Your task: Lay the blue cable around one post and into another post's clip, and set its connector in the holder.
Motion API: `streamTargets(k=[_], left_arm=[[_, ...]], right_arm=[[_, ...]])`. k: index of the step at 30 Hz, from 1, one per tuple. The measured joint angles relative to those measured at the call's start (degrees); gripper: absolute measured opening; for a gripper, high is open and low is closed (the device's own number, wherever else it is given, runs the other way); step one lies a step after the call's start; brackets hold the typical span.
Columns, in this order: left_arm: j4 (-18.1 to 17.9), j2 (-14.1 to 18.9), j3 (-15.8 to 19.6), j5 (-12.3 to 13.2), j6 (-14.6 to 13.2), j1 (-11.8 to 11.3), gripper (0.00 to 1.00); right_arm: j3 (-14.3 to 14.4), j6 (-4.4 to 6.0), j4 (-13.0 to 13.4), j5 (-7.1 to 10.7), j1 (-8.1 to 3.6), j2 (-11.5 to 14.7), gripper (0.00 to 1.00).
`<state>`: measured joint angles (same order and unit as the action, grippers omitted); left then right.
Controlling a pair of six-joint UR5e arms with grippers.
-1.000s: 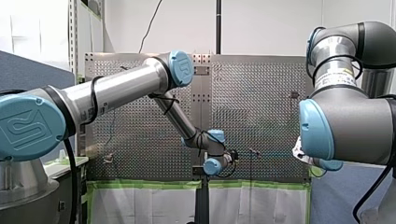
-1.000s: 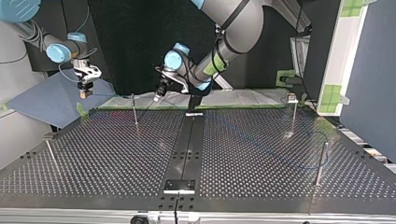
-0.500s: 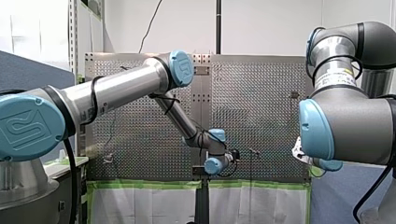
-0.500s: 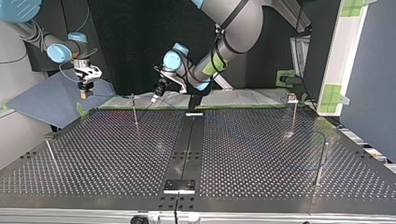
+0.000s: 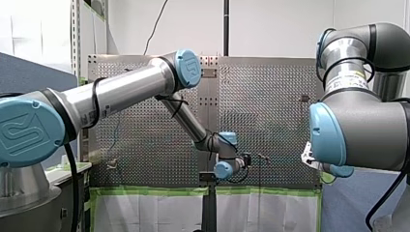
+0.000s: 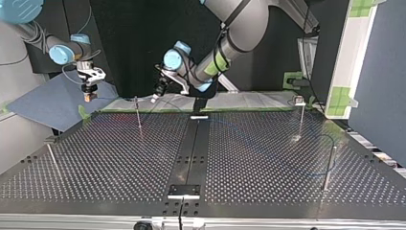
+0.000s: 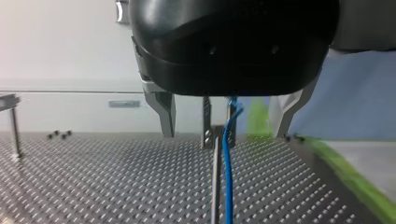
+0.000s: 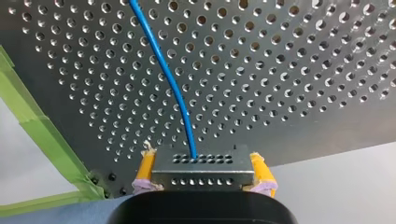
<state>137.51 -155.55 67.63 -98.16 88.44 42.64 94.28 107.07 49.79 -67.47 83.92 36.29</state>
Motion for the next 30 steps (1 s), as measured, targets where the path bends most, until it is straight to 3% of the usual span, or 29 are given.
streamTargets(k=[14,30], left_arm=[[6.1,0.9,0.0,2.1,-2.8,2.8,1.0],[7.0,1.9,-0.1,-2.5,-0.9,3.8,1.0]], right_arm=[[0.0,0.33,0.1,0.07,0.12,0.0,0.0],[0.0,0.72,-0.1,0.36,0.14,-0.1,0.0]])
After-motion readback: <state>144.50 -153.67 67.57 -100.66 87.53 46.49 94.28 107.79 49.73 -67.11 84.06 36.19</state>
